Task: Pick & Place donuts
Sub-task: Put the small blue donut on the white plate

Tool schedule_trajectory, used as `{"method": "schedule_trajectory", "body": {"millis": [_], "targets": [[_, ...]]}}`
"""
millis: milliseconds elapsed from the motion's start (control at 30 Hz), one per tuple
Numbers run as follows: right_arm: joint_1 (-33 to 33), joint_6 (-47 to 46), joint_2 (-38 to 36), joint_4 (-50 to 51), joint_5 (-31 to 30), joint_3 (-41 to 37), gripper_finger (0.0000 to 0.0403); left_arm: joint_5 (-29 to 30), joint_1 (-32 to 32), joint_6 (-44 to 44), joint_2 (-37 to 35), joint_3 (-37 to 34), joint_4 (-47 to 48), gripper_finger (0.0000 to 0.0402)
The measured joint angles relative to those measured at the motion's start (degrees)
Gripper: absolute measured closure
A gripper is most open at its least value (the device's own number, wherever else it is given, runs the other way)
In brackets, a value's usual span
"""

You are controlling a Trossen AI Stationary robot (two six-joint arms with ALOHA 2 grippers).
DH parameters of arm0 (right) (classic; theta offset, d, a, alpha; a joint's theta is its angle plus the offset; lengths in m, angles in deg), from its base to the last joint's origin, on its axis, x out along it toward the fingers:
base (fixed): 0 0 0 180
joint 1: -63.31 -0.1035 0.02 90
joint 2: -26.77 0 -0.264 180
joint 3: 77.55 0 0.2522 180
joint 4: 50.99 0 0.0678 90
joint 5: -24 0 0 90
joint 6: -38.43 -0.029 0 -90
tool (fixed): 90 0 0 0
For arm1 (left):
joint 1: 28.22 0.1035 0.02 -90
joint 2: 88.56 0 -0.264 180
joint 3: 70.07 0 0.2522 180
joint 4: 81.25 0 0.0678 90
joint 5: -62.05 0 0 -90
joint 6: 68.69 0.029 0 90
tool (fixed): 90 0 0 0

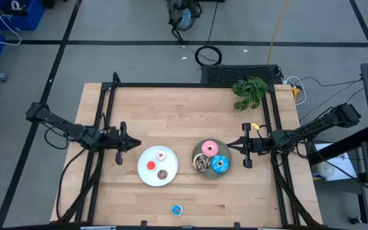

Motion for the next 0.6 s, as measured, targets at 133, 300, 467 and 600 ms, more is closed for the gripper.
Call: {"method": "schedule_trajectory", "body": {"millis": [133, 300, 467, 600], "targets": [[0.0, 0.0, 0.0, 0.0, 0.0, 0.0, 0.0403, 0.0, 0.0, -3.0, 0.0, 0.0, -0.5, 0.0366], [0.0, 1.2, 0.0, 0.0, 0.0, 0.0, 0.0403, 0.0, -0.7, -5.1, 1.2, 0.0, -1.1, 0.0376], [0.0, 1.7, 0.0, 0.0, 0.0, 0.0, 0.0403, 1.6, -2.7, -7.2, 8.3, 1.7, -4.7, 0.0395], [0.0, 1.6, 0.0, -0.1, 0.0, 0.0, 0.0403, 3.7, -5.5, -8.3, 19.1, 7.3, -4.7, 0.0398]]}}
